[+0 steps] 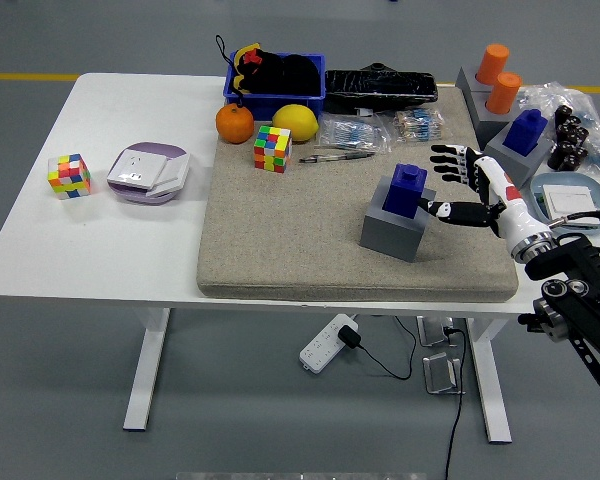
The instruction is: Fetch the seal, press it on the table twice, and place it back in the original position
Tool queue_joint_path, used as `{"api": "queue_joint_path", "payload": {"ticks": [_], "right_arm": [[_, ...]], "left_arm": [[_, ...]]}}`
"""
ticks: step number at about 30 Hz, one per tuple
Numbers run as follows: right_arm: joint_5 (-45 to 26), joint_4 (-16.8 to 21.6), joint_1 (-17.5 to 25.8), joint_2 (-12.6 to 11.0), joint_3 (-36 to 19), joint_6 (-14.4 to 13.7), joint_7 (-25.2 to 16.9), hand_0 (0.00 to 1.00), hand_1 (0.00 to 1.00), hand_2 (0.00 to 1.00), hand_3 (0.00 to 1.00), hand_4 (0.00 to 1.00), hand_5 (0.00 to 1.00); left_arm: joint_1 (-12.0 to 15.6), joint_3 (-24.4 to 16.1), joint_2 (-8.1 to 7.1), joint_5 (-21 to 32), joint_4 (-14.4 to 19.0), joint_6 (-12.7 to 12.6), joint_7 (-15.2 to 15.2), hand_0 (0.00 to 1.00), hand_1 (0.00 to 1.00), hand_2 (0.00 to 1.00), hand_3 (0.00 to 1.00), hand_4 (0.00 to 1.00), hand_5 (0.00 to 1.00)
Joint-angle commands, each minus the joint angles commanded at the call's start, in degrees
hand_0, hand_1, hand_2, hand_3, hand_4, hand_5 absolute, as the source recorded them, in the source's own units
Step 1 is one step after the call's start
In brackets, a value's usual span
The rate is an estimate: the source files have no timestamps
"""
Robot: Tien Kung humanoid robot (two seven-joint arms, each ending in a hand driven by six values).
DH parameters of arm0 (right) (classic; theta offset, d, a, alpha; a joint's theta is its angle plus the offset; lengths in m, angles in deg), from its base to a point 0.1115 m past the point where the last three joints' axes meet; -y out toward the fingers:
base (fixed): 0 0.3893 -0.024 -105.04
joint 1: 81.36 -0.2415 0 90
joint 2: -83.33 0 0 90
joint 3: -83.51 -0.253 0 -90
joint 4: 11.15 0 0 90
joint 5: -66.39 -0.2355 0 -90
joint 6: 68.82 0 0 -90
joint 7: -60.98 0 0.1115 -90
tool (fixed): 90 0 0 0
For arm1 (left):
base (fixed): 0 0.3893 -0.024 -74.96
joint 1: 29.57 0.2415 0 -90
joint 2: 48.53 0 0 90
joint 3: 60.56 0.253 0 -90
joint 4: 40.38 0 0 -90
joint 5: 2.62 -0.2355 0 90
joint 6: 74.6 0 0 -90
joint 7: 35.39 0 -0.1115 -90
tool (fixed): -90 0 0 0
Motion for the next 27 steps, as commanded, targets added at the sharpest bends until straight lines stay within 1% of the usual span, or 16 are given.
{"api": "queue_joint_path", "payload": {"ticks": [17,20,21,27], "right_arm": [[-0.9,-2.0,-1.9,2.8,2.5,-0.5,-1.1,0.764,0.735,0.744,0.767,0.904,0.002],[-1.2,-2.4,-2.1,3.1,2.8,-0.7,-1.3,0.764,0.735,0.744,0.767,0.904,0.002],[-1.2,-2.5,-2.2,3.2,2.9,-0.7,-1.4,0.749,0.720,0.733,0.760,0.878,0.002],[-1.3,-3.0,-2.7,3.3,3.5,-1.0,-1.6,0.746,0.713,0.725,0.753,0.866,0.002]], "left_arm": [[0.4,-1.0,0.21,-0.2,0.0,0.1,0.0,0.720,0.695,0.686,0.727,0.636,0.227],[0.4,-0.8,0.23,-0.2,0.0,0.1,0.0,0.720,0.695,0.686,0.727,0.636,0.227],[0.4,-0.8,0.22,-0.2,0.0,0.1,0.0,0.720,0.694,0.686,0.726,0.636,0.227],[0.3,-0.7,0.20,-0.2,-0.1,0.2,0.0,0.720,0.696,0.686,0.725,0.637,0.227]]}}
